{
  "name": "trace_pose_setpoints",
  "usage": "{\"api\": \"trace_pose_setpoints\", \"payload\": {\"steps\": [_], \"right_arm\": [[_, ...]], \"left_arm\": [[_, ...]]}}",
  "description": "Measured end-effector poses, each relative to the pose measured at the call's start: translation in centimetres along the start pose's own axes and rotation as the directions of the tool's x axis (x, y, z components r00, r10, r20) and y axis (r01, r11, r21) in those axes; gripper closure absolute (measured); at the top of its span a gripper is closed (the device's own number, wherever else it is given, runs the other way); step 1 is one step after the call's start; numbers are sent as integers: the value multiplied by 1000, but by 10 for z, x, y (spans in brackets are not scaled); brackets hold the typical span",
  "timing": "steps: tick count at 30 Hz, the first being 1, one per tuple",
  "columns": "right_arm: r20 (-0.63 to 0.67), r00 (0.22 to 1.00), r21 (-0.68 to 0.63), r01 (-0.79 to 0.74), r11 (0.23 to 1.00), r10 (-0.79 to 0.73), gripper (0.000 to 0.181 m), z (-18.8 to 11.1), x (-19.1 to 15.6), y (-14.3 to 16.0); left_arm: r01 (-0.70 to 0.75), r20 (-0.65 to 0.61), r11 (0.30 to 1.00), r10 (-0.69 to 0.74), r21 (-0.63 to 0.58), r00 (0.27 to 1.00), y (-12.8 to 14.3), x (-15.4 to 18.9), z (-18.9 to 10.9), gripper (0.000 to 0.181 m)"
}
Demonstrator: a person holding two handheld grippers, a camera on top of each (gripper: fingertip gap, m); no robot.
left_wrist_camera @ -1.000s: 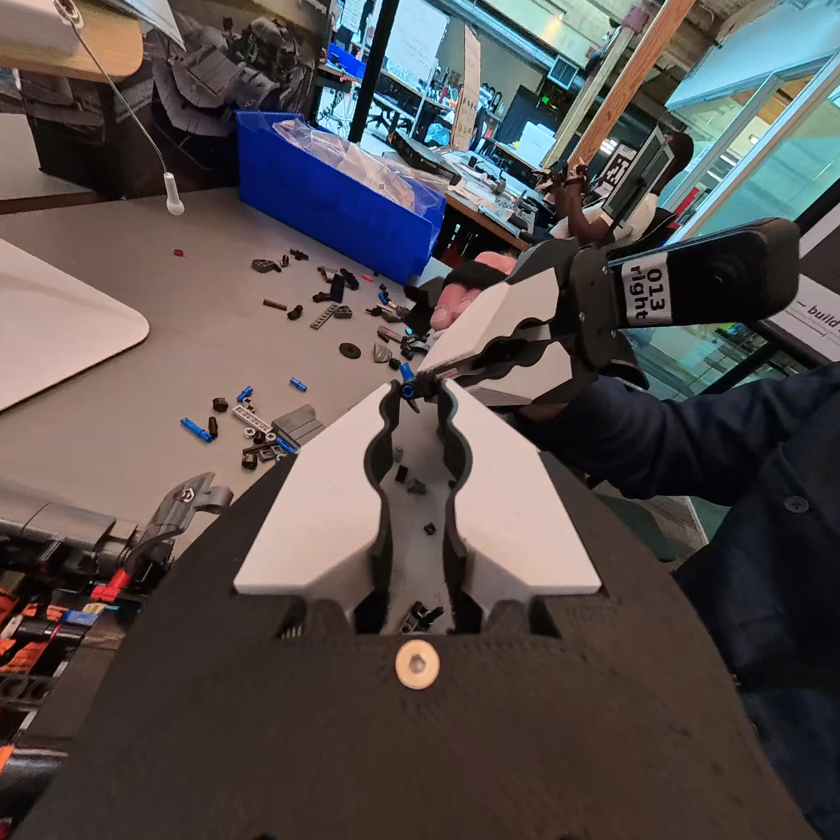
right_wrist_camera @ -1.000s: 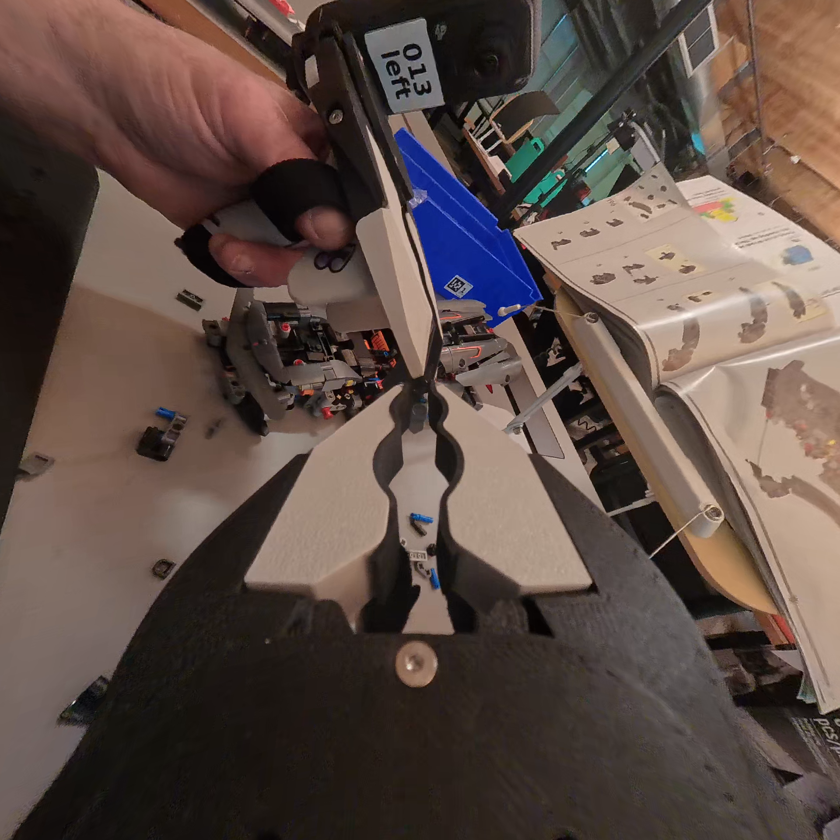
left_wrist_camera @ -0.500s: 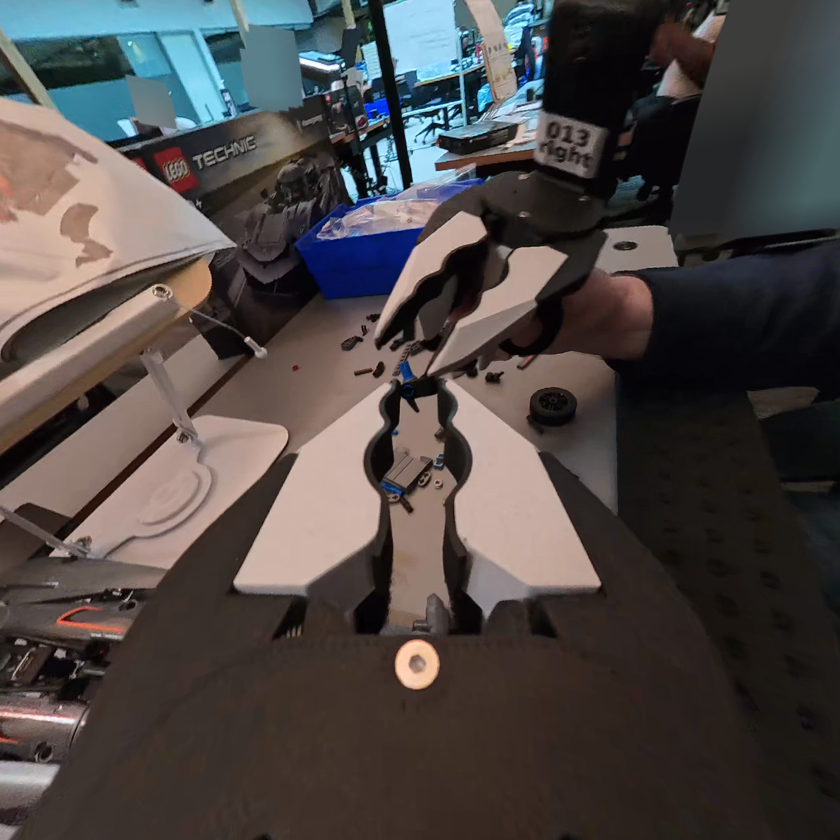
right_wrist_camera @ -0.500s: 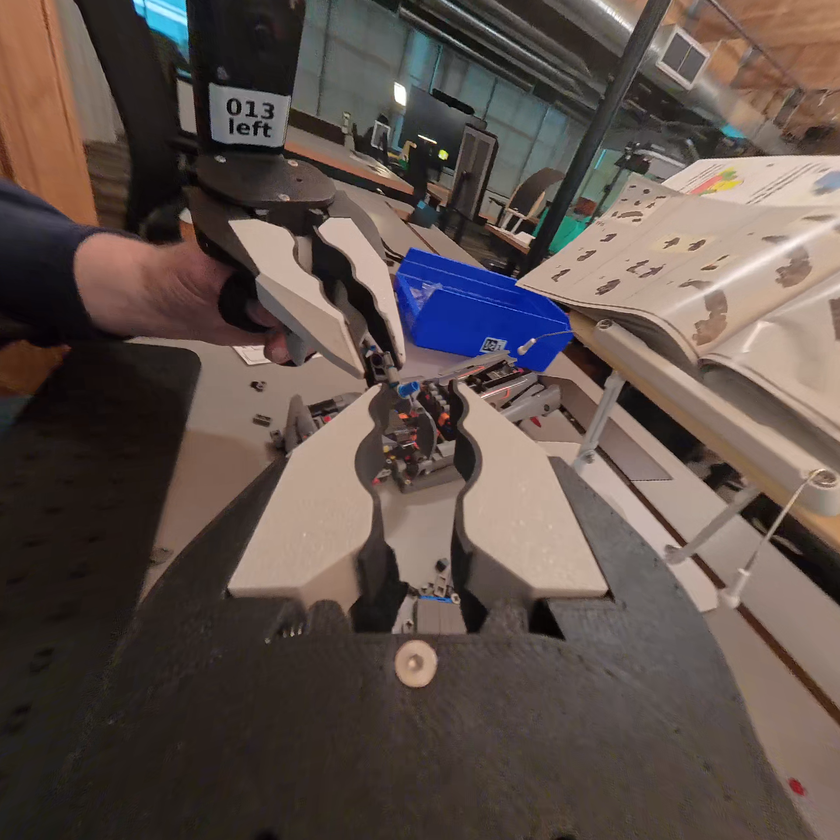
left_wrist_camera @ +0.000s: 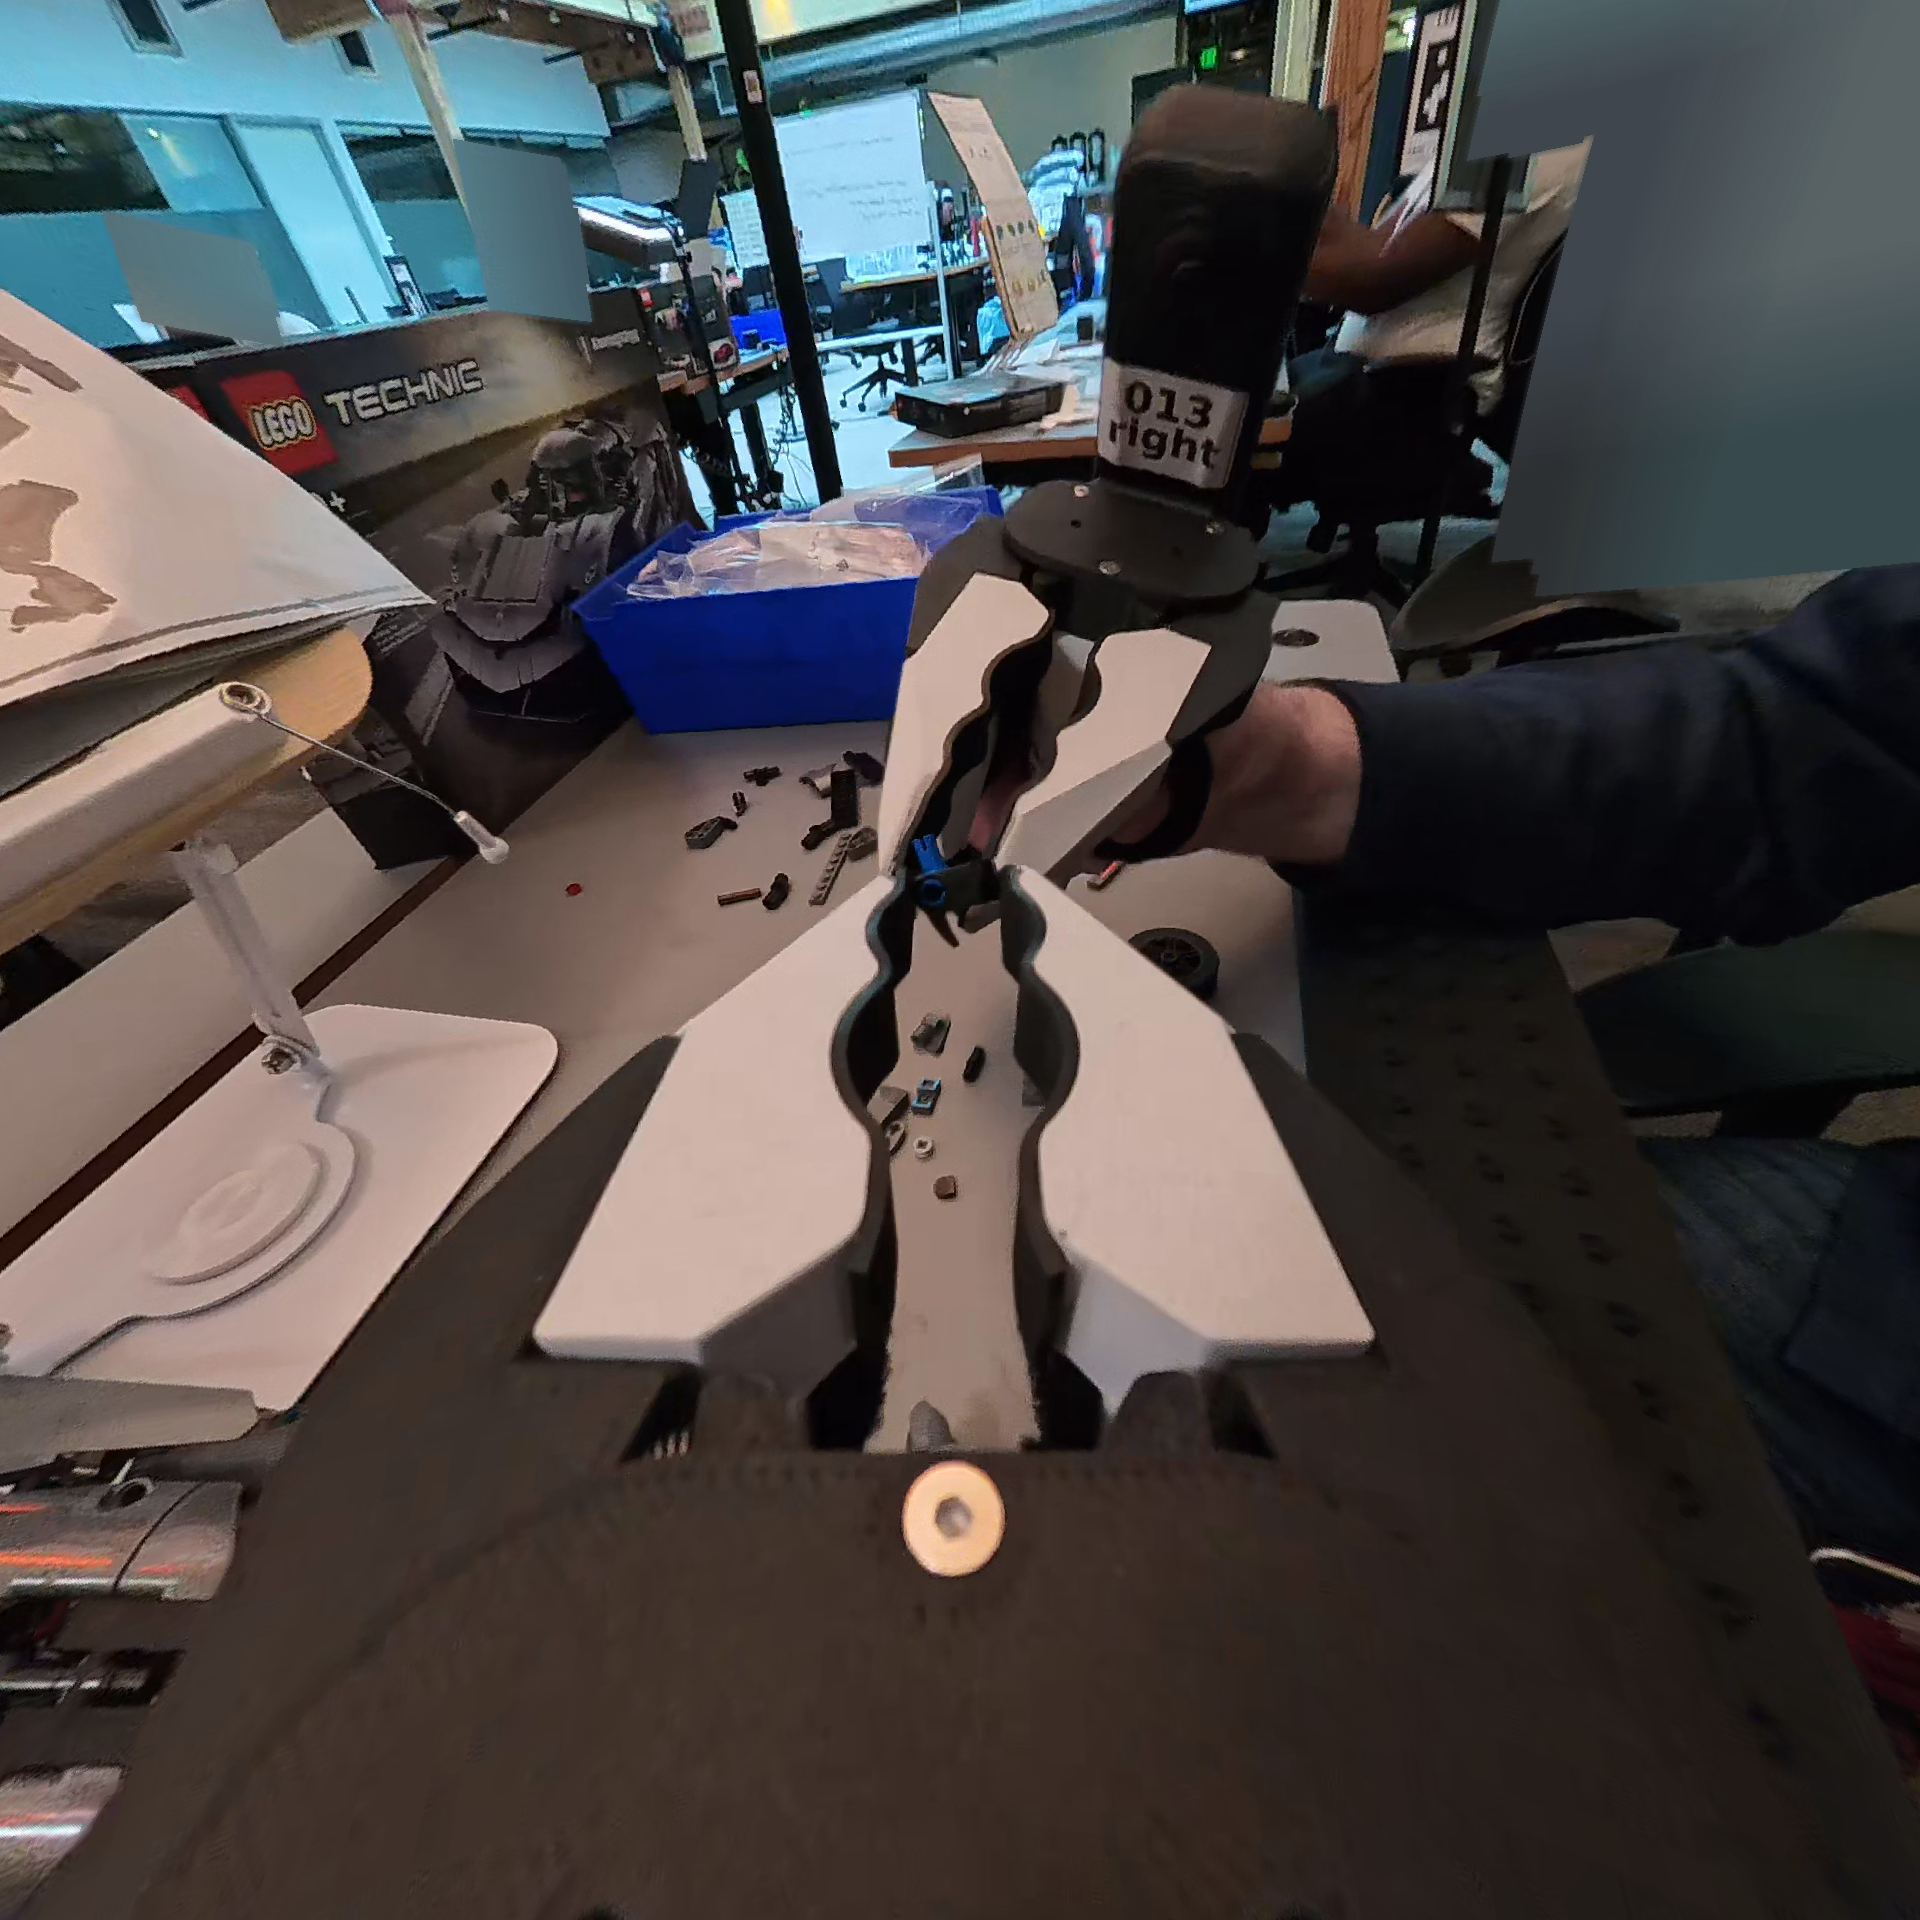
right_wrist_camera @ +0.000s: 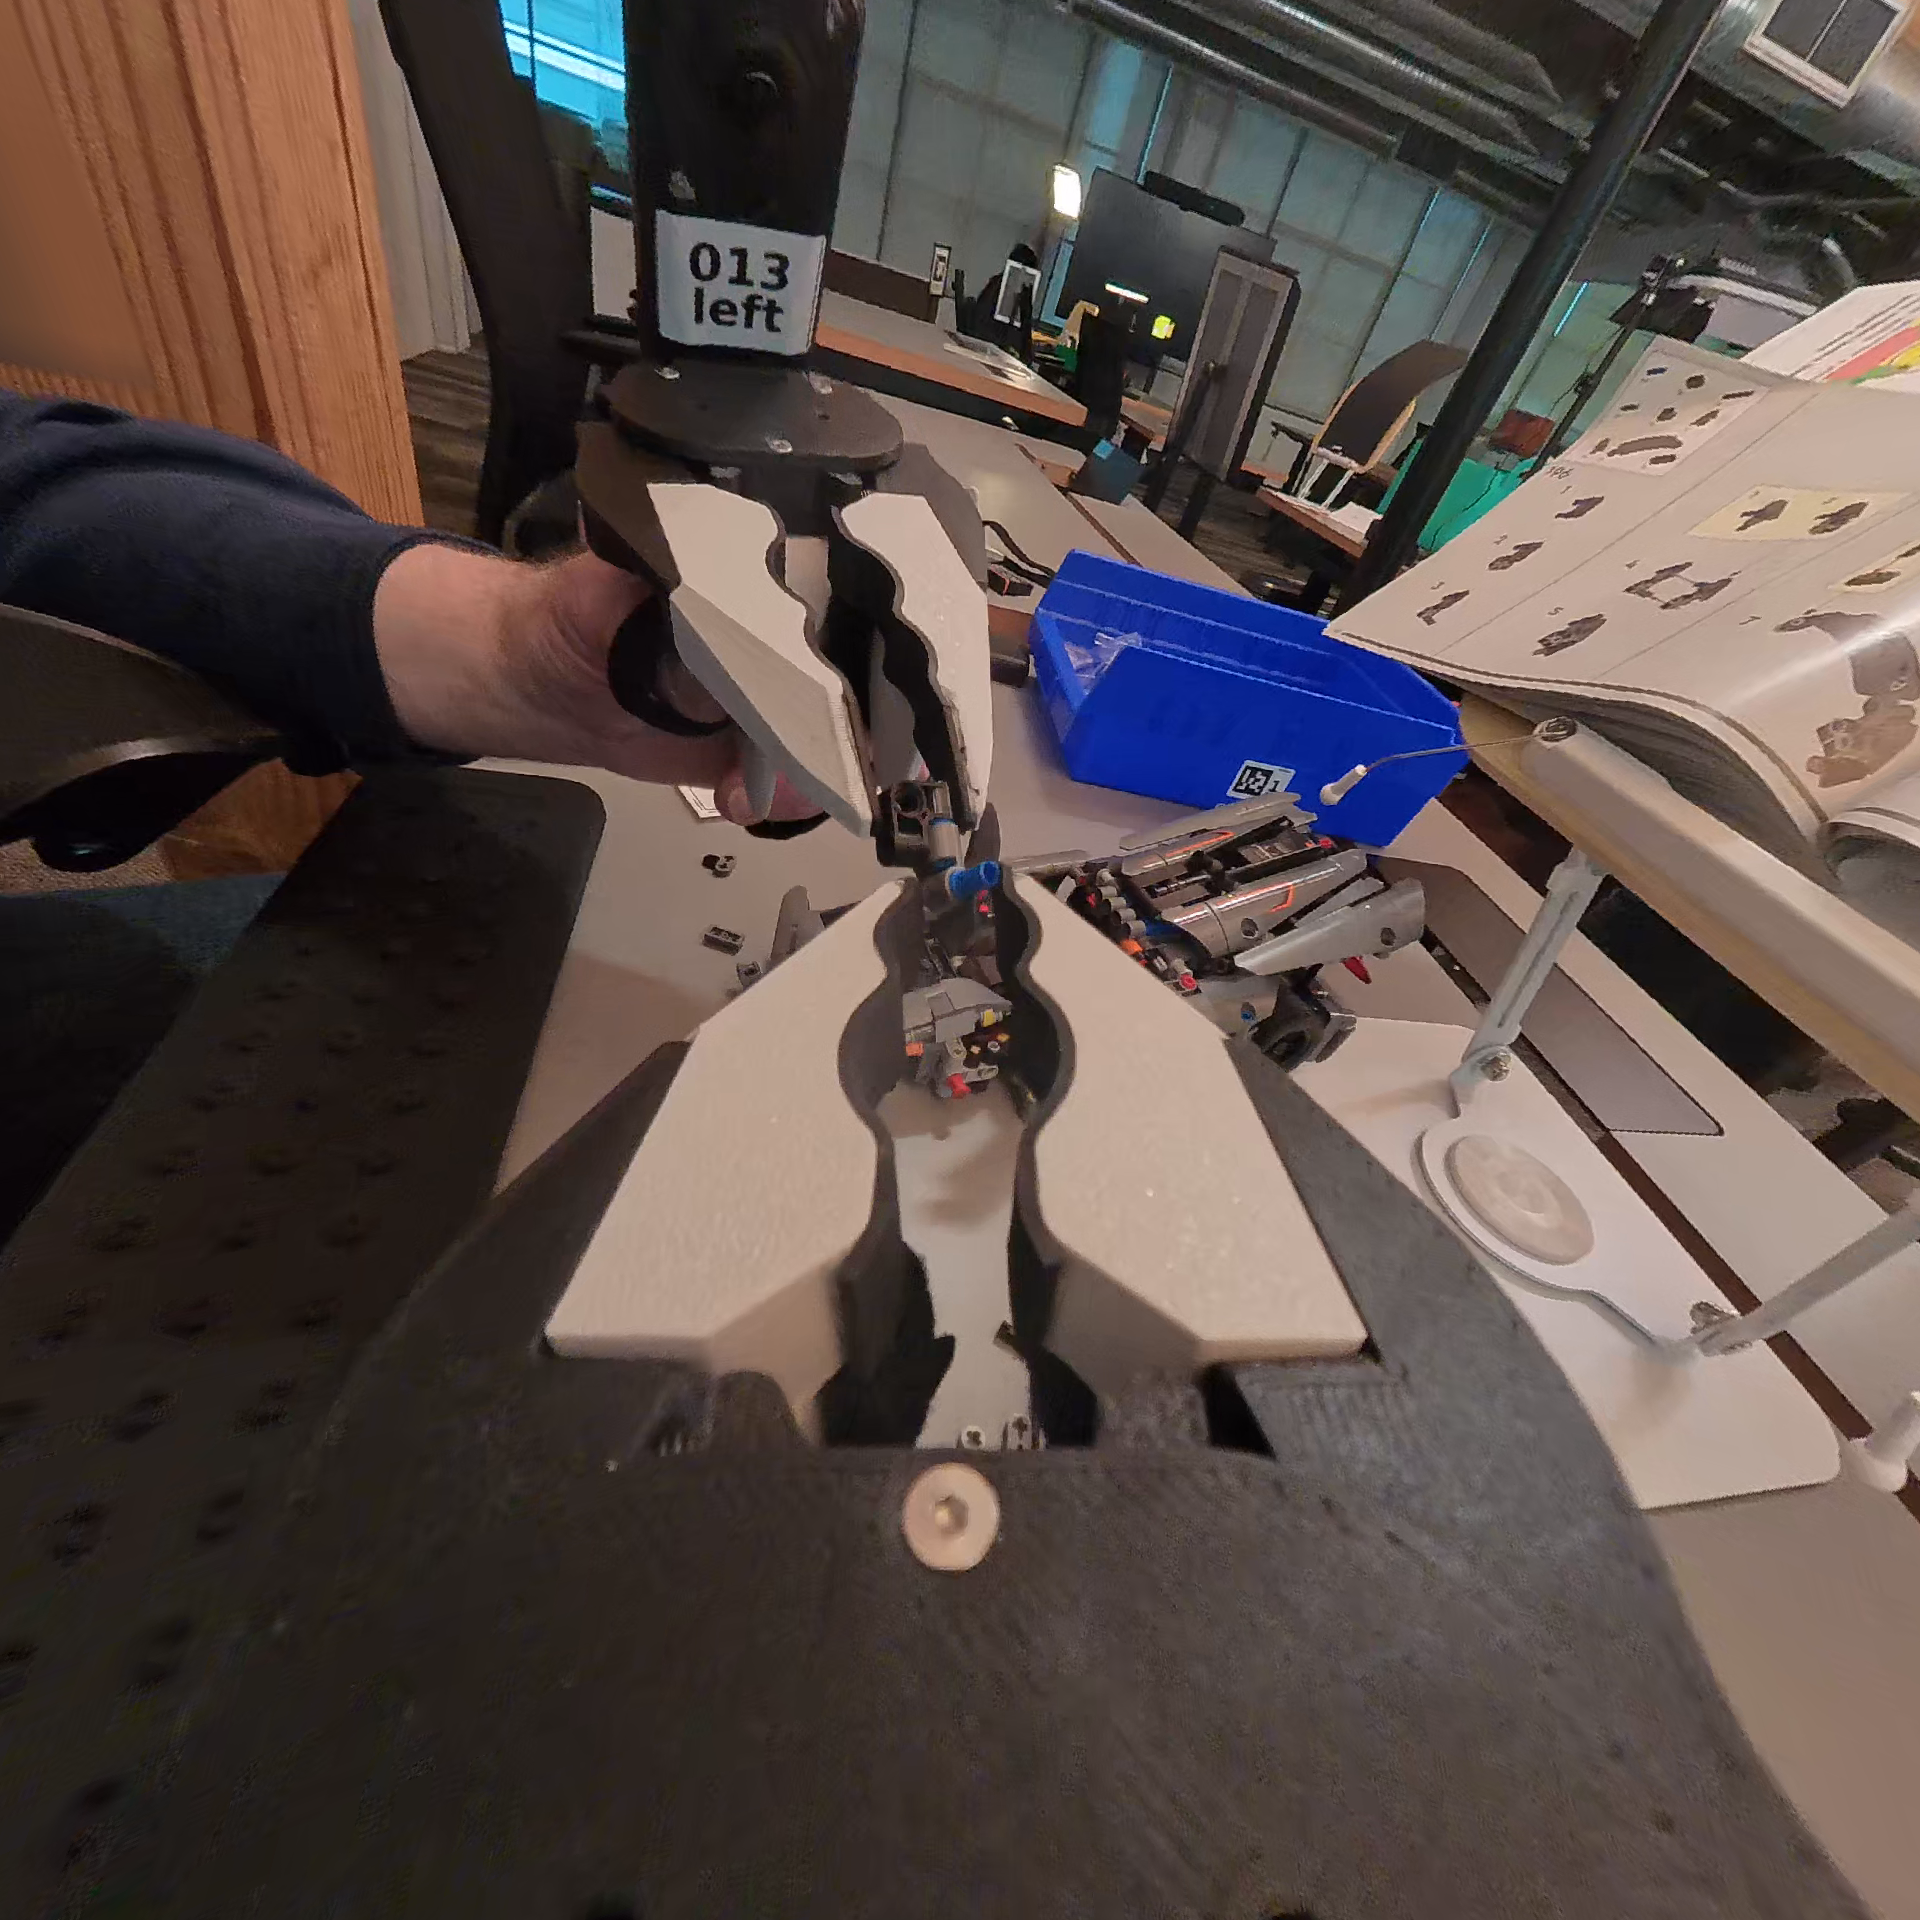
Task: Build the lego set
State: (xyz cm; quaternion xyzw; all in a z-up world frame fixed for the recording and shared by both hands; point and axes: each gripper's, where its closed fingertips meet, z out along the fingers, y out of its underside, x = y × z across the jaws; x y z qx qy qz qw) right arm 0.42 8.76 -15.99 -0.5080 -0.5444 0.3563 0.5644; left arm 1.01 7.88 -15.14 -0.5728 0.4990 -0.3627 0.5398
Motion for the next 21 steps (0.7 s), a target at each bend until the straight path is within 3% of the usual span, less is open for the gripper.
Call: {"api": "trace_pose_setpoints", "payload": {"steps": [12, 14, 18, 21], "right_arm": [[-94, 996, 30, -7, 1000, 10, 170, 7, 6, -3], [-94, 994, 26, -46, 999, 49, 159, 5, 11, -1], [77, 988, -85, -127, 988, 134, 166, 6, -8, 18], [207, 971, -261, -66, 963, 123, 163, 21, -44, 47]], "left_arm": [[94, 5, 995, -94, 30, 996, 0, -8, 0, 168], [90, 21, 995, -91, 37, 996, -3, -13, -7, 168], [63, 102, 998, -65, 23, 993, -4, -26, -18, 168], [61, 131, 998, -59, -12, 990, 3, -31, -17, 168]]}}
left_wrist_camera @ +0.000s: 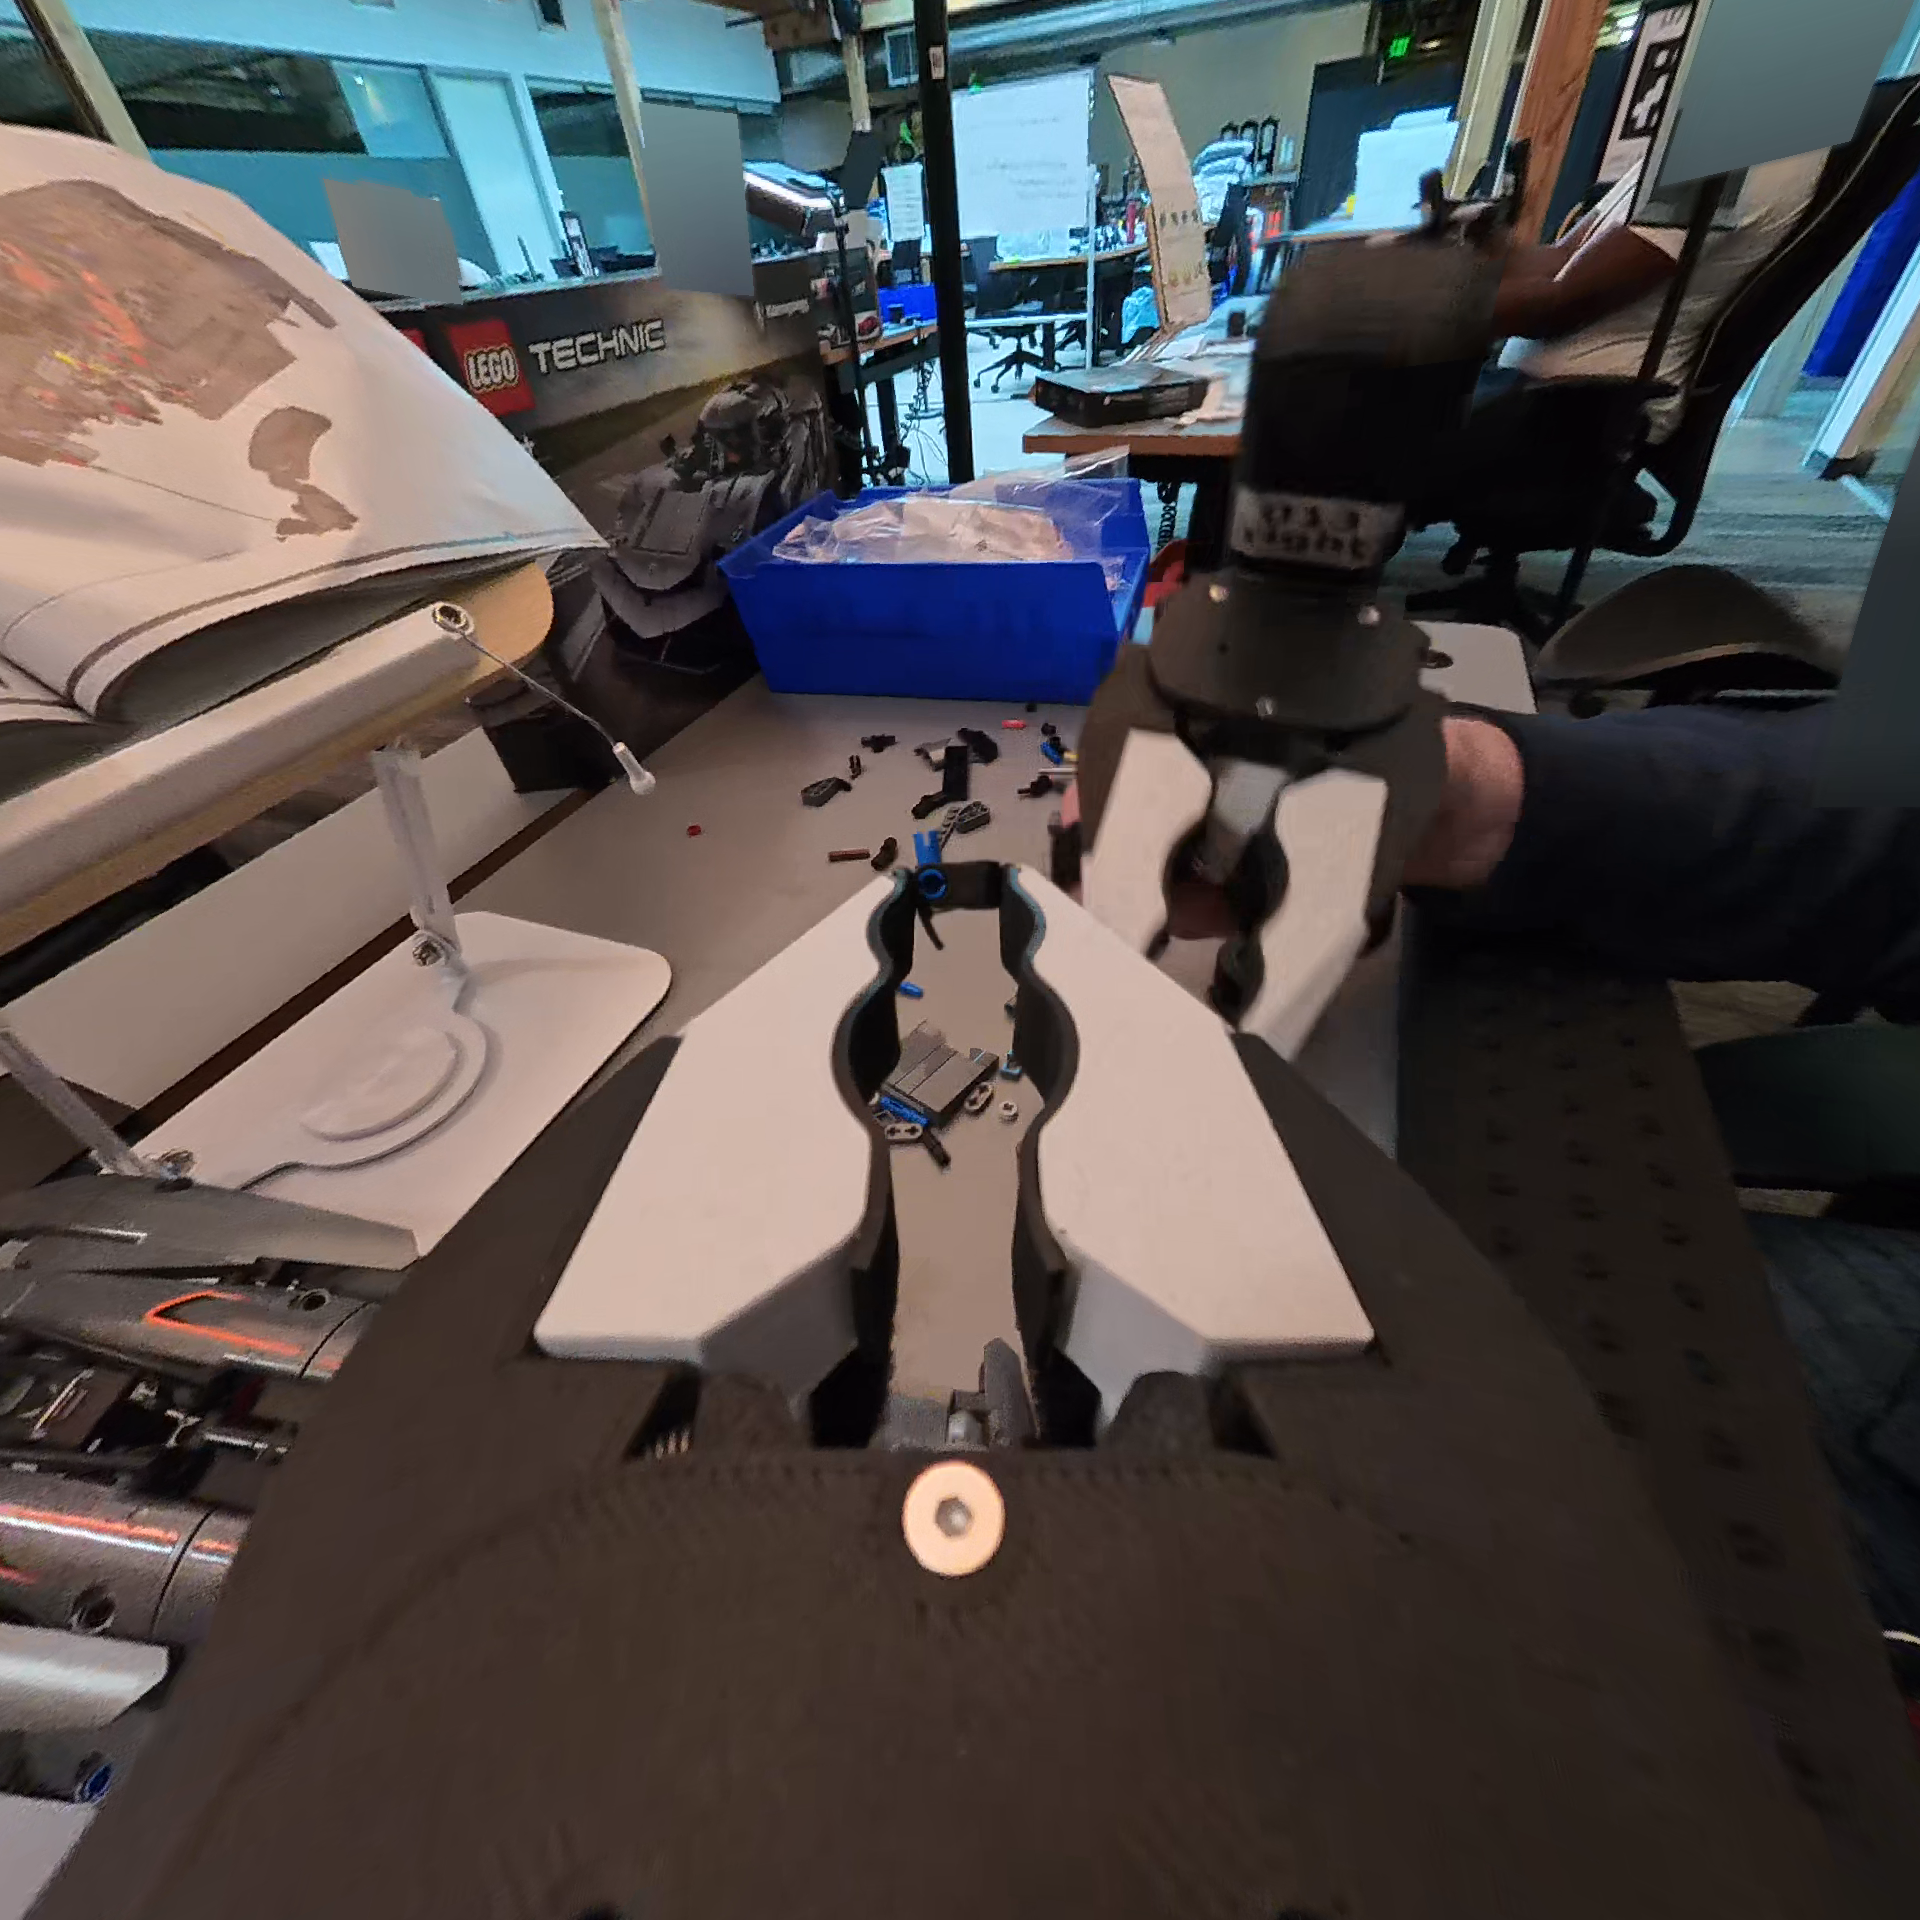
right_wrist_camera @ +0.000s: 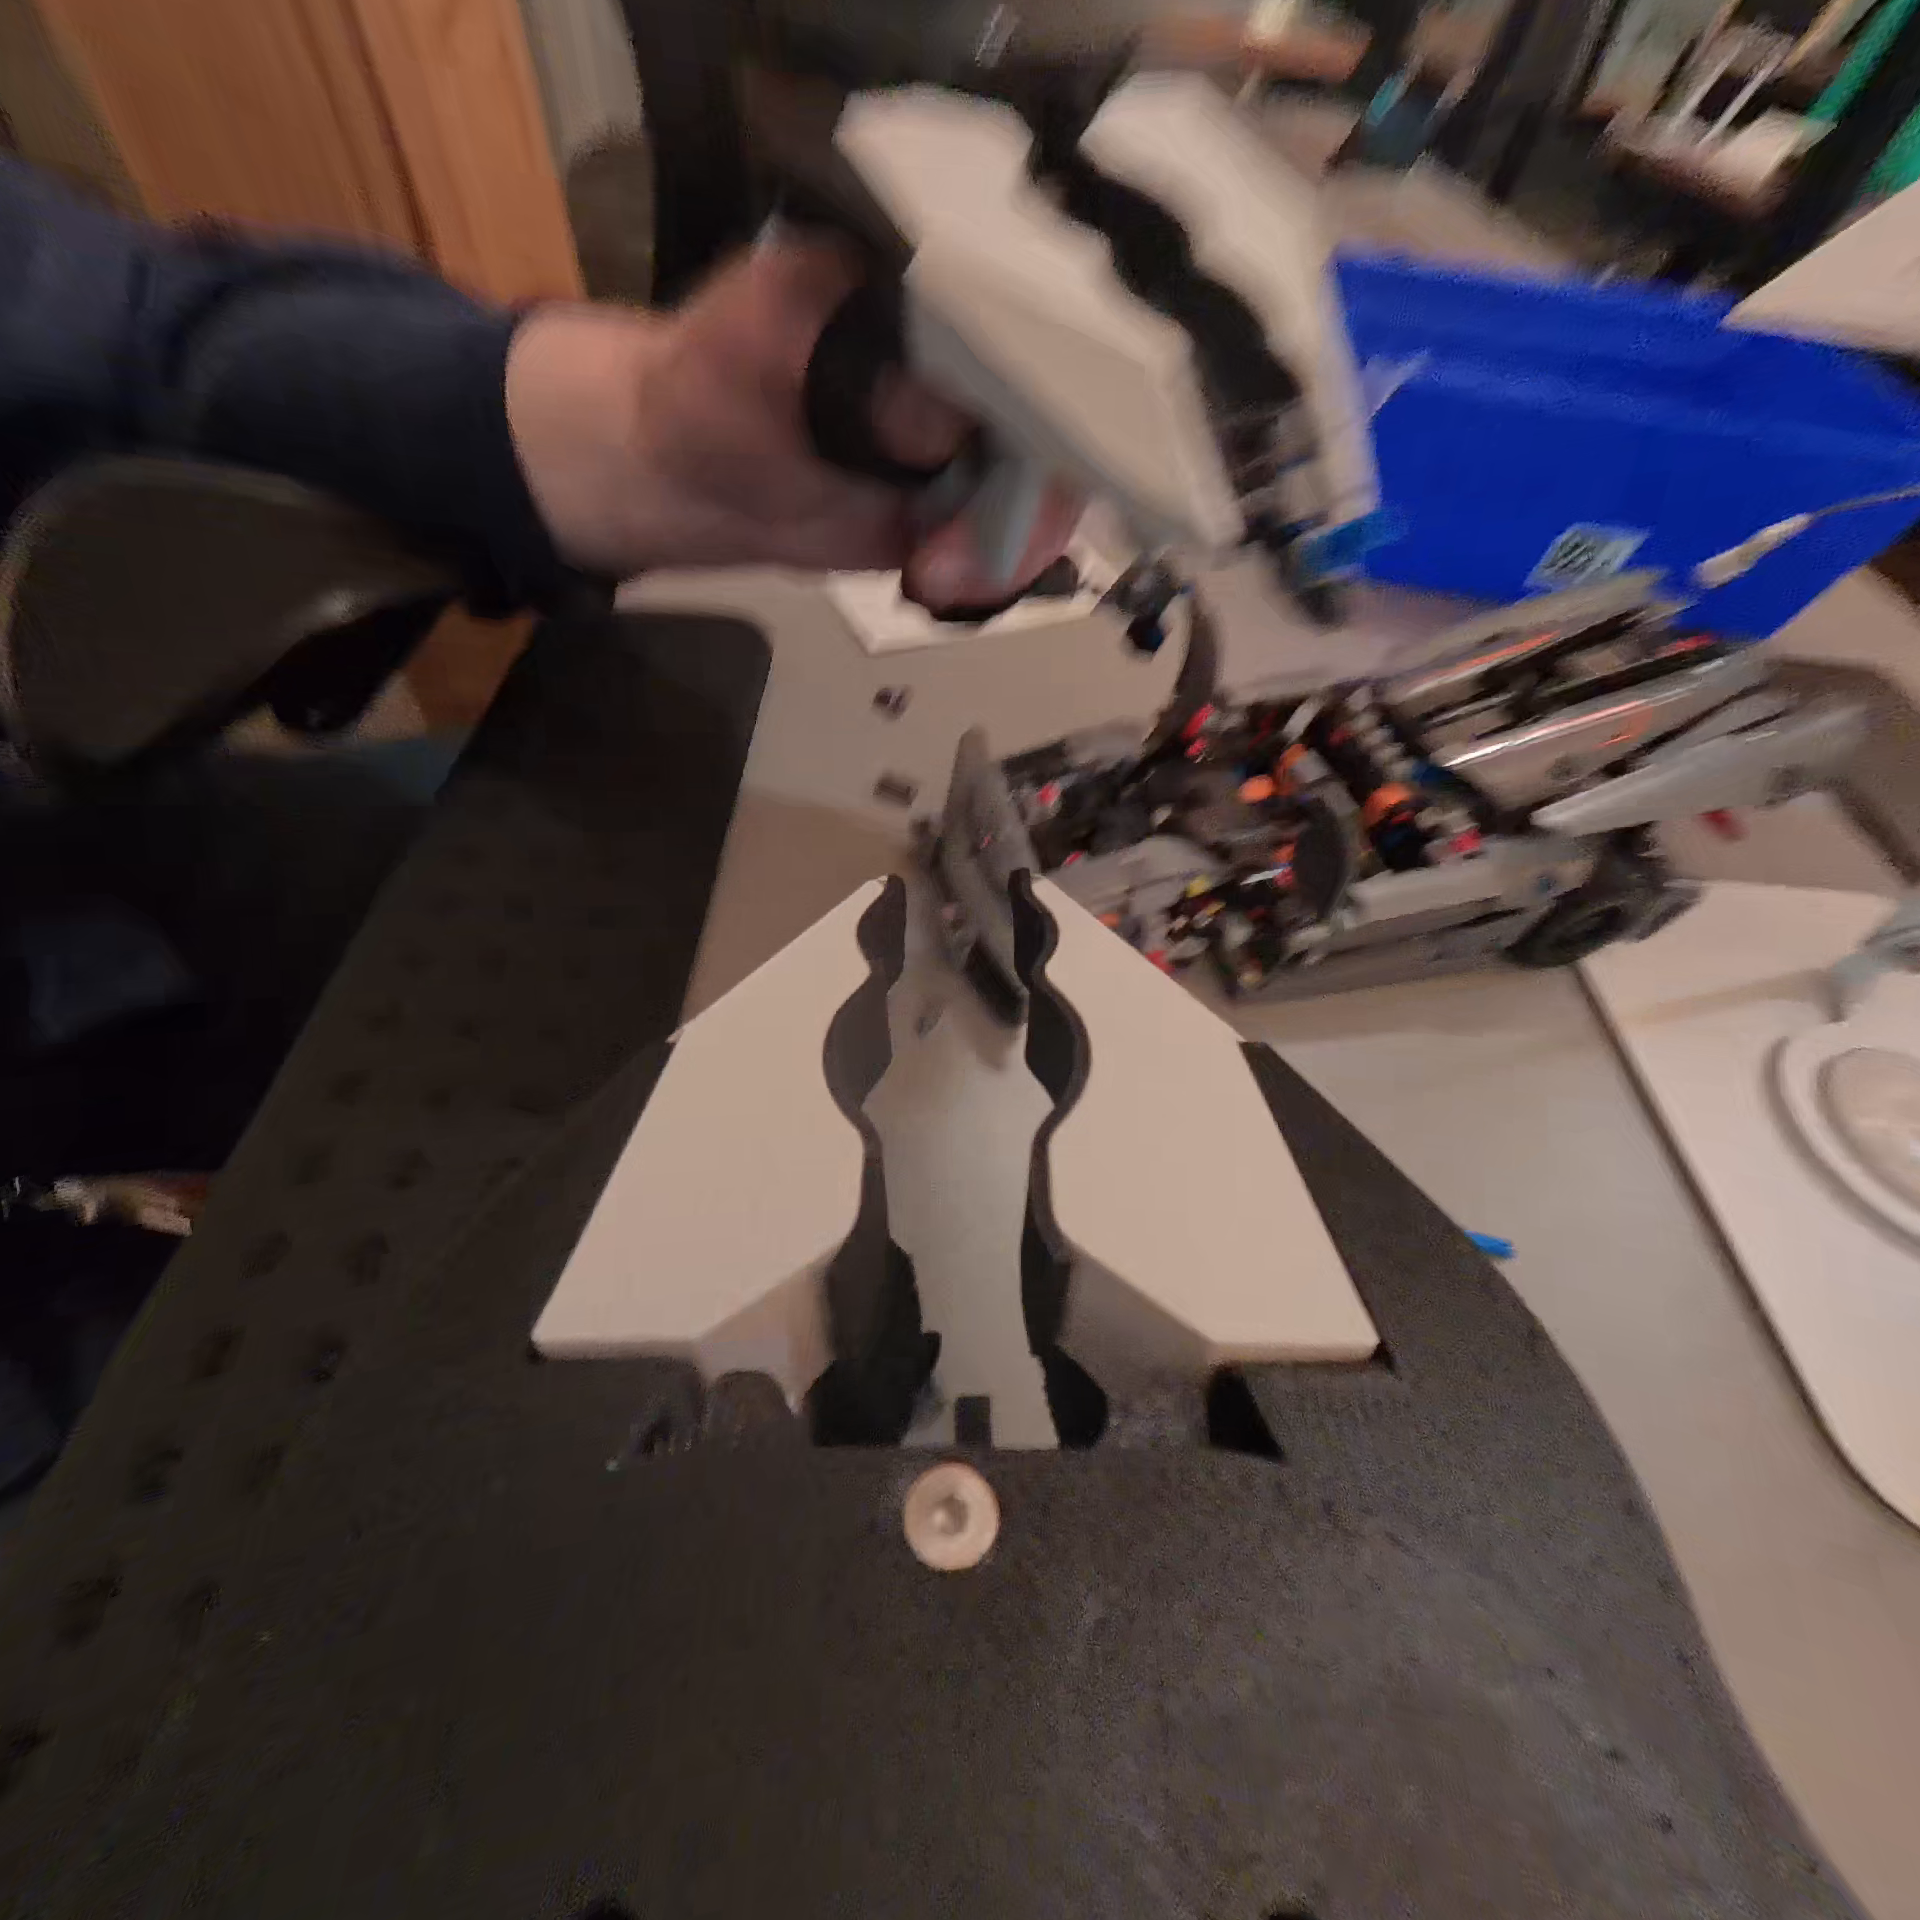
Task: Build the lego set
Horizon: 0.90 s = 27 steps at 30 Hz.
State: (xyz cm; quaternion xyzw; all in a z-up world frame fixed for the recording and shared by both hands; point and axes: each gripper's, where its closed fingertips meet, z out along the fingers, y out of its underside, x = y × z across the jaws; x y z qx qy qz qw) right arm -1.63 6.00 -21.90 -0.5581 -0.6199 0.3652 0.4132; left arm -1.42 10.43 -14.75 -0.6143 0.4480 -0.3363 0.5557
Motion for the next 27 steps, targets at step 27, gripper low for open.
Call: {"api": "trace_pose_setpoints", "payload": {"steps": [27], "right_arm": [[137, 988, -323, -24, 946, 72, 160, 44, -31, 61]], "left_arm": [[59, 7, 998, -59, -21, 998, 8, -9, -1, 168]]}}
